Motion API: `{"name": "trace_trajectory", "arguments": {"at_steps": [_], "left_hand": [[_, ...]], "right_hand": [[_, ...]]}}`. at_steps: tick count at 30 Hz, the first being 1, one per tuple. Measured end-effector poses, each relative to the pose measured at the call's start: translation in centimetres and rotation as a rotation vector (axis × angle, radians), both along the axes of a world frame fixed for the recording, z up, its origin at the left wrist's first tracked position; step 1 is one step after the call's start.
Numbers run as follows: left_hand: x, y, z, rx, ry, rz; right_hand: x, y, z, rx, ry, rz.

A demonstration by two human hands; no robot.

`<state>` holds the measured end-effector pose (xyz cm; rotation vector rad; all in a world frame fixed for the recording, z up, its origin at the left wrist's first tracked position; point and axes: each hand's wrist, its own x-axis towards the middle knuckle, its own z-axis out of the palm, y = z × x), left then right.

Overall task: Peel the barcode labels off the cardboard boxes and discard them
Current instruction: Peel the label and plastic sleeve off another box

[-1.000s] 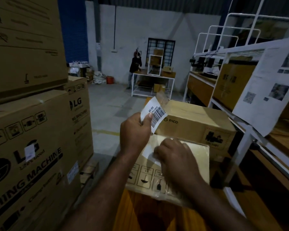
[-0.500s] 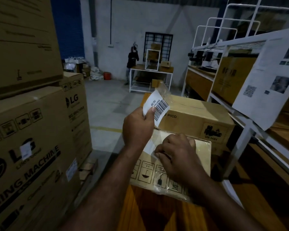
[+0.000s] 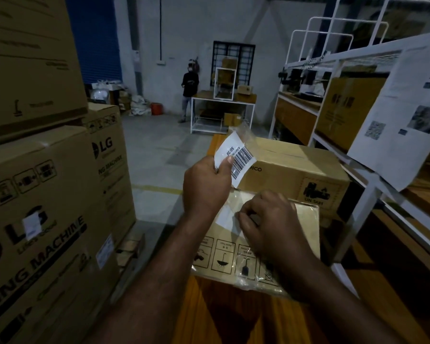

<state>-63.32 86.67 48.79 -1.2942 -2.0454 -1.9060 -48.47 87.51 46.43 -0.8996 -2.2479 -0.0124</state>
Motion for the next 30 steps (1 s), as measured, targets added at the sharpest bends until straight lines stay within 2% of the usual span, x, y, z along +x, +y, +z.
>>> {"name": "trace_trajectory", "arguments": {"at_steps": [5, 12, 15, 19, 22, 25, 30], "left_hand": [[0.4, -0.1, 0.0, -0.003, 0.006, -0.025], [0.0, 0.8, 0.1, -0.007, -0.112, -0.101], [-0.2, 1.0, 0.3, -0.031, -0.149, -0.111], [0.0, 1.1, 0.3, -0.042, -0.081, -0.082], [0.1, 1.1, 0.3, -0.045, -0.070, -0.084], [0.2, 1.0, 0.3, -0.043, -0.092, -0.106], [-0.2, 0.6, 0.4, -0.050, -0.092, -0.089]], "right_hand": [[0.1, 0.6, 0.6, -0.054, 0.023, 0.022], [1.1, 1.5, 2.1, -0.179, 0.058, 0.086], [1.4, 1.1, 2.0, -0.177, -0.010, 0.088], [0.5, -0.6, 2.1, -0.078, -0.108, 0.012], [-0.7, -1.7, 2.8, -0.120, -0.255, -0.106], [-1.8, -2.5, 3.9, -0.198, -0.307, -0.227], [-2.4, -2.9, 4.1, -0.239, -0.338, -0.200]]}}
